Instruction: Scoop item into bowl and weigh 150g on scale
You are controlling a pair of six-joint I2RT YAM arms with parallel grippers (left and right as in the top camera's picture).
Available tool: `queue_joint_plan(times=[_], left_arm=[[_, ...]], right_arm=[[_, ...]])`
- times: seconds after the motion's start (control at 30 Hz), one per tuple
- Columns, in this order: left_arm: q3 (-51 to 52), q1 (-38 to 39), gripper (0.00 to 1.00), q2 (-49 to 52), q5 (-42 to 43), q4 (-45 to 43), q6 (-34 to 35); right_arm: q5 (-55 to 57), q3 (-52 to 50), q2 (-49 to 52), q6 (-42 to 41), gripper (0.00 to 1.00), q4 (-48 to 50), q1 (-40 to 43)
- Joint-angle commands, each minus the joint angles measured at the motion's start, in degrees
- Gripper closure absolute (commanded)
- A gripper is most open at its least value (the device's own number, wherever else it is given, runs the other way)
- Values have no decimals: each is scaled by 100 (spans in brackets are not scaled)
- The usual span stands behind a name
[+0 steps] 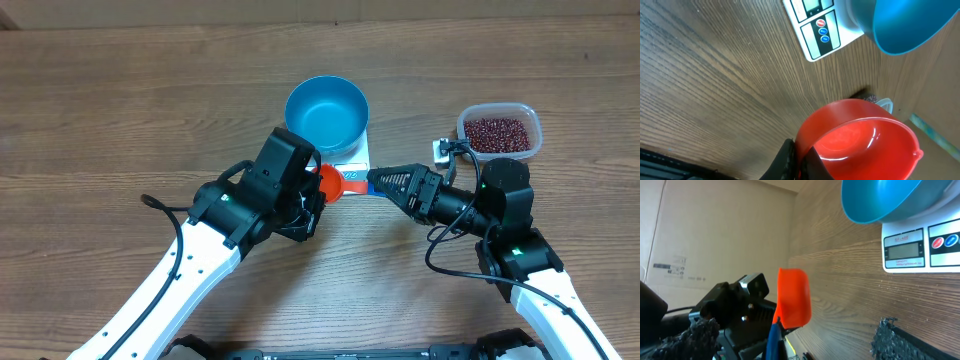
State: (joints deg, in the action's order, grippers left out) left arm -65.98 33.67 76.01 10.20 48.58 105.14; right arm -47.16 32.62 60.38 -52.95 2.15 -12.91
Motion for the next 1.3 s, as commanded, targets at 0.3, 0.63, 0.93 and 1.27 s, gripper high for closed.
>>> queue_joint_plan(times=[0.3,0.63,0.93,1.27], left_arm=[[15,98,96,83,-225,-76,118],[15,127,95,87,-225,-90,118],[15,129,96,129,-219,-227,118],[15,142,96,162,-157,-302,120]], right_arm=[[-264,157,-20,249,37,125,-26],[-382,157,-20,243,56,234,-26],[-505,157,-20,243,67,380,-26],[-549,157,-20,247,83,378,-26]])
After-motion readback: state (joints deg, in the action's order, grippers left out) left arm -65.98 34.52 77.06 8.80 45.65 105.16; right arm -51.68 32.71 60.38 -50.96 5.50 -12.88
